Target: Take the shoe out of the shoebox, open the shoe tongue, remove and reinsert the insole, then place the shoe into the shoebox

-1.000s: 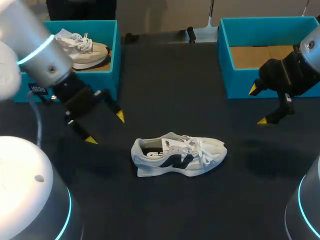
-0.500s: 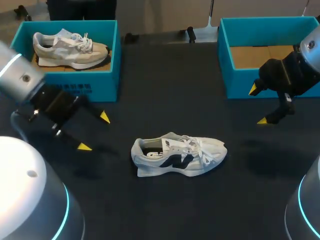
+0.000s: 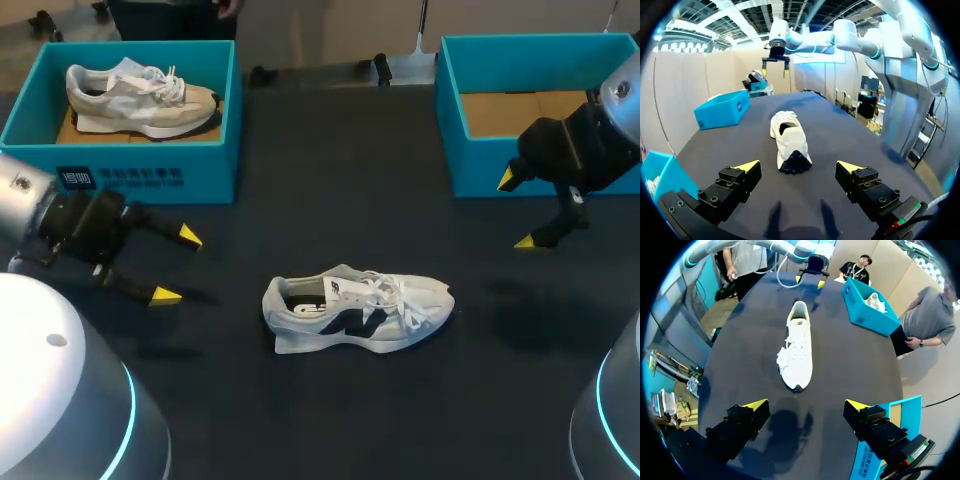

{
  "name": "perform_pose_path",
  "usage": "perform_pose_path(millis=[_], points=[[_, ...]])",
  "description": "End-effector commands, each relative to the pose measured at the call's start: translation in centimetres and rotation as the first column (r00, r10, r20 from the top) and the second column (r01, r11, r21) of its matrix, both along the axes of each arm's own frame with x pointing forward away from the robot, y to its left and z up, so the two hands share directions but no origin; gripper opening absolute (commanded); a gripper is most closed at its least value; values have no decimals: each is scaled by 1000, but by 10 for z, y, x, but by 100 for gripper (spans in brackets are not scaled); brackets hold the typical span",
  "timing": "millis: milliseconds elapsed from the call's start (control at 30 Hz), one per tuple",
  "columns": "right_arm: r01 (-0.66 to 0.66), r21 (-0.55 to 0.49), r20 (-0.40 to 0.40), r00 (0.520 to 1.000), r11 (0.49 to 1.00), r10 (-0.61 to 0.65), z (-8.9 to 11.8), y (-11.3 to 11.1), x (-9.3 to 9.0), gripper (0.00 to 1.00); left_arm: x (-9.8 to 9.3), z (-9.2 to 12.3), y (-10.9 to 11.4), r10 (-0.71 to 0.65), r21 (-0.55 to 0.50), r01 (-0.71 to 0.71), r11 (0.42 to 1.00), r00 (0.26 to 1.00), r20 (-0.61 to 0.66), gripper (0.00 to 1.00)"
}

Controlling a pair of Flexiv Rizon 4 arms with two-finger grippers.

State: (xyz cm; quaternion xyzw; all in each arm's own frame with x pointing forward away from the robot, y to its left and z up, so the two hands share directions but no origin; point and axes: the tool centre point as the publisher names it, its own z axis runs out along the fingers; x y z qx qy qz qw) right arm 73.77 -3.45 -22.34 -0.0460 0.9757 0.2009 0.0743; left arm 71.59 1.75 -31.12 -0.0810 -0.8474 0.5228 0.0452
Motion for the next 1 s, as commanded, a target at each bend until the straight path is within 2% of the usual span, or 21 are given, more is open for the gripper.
perform_pose_path(millis=[33,167,267,433,1000], points=[[1,-4,0,1000,1000,-1,-1,1,0,100,-2,-2,4,33,-30,-34,999,999,-30,100],[1,-4,0,1000,1000,-1,-1,1,0,100,-6,-4,8,109,-87,-115,990,991,-74,100],[1,-4,0,1000,1000,-1,-1,1,0,100,-7,-10,8,129,-86,-137,987,987,-98,100],[1,-4,0,1000,1000,-1,-1,1,0,100,-14,-17,6,170,-111,-197,974,962,-212,100],[1,-4,0,1000,1000,-1,-1,1,0,100,-16,-20,4,158,-126,-185,975,966,-203,100]])
